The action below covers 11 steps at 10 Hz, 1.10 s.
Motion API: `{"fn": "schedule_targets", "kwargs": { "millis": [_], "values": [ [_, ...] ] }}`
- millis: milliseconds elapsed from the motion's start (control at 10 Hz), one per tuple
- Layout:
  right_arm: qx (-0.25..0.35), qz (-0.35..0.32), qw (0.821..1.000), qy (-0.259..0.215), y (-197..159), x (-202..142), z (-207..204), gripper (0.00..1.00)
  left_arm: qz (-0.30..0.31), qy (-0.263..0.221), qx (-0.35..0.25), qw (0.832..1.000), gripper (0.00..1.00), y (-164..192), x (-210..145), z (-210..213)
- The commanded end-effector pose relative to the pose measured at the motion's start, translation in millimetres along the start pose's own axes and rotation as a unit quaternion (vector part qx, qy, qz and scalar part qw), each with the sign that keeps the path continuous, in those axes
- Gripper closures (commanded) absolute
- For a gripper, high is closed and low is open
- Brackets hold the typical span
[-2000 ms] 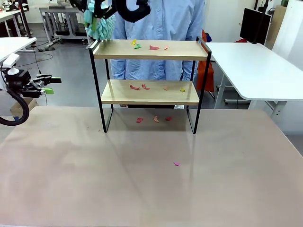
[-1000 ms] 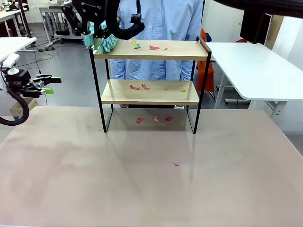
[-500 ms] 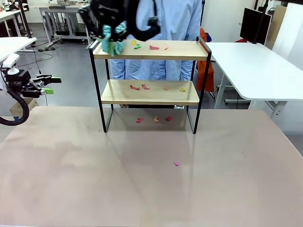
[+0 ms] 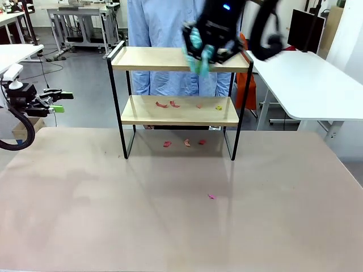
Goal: Clean the shelf.
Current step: Clean the specific section of the Shelf indicated by the human with the Duster.
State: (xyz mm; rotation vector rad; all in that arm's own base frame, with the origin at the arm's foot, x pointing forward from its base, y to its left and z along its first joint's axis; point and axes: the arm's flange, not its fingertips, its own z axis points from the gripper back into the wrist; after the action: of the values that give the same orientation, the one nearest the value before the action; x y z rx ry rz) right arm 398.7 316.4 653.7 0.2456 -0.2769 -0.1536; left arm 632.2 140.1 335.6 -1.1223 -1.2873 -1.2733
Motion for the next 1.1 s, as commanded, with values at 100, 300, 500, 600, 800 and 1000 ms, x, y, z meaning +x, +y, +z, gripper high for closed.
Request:
{"fn": "schedule_targets", "kwargs": {
  "millis": [100, 300, 500, 600, 800, 1000],
  "values": [
    [-0.004, -0.015, 0.999, -0.03, -81, -18, 2, 0.87, -0.002, 0.004, -0.002, 1.0, 0.0, -1, 2, 0],
    [0.001, -0.032, 0.997, -0.069, -113, -24, 25, 0.87, -0.002, 0.004, -0.002, 1.0, 0.0, -1, 2, 0],
    [-0.021, -0.034, 0.998, -0.051, -97, -15, 20, 0.87, -0.002, 0.004, -0.002, 1.0, 0.0, -1, 2, 0],
    [-0.021, -0.034, 0.998, -0.051, -97, -15, 20, 0.87, -0.002, 0.004, -0.002, 1.0, 0.0, -1, 2, 0],
    [-0.021, -0.034, 0.998, -0.051, -97, -15, 20, 0.87, -0.002, 0.004, -0.002, 1.0, 0.0, -1, 2, 0],
    [-0.021, -0.026, 0.998, -0.057, -95, -22, 14, 0.87, -0.002, 0.004, -0.002, 1.0, 0.0, -1, 2, 0]
  ]
}}
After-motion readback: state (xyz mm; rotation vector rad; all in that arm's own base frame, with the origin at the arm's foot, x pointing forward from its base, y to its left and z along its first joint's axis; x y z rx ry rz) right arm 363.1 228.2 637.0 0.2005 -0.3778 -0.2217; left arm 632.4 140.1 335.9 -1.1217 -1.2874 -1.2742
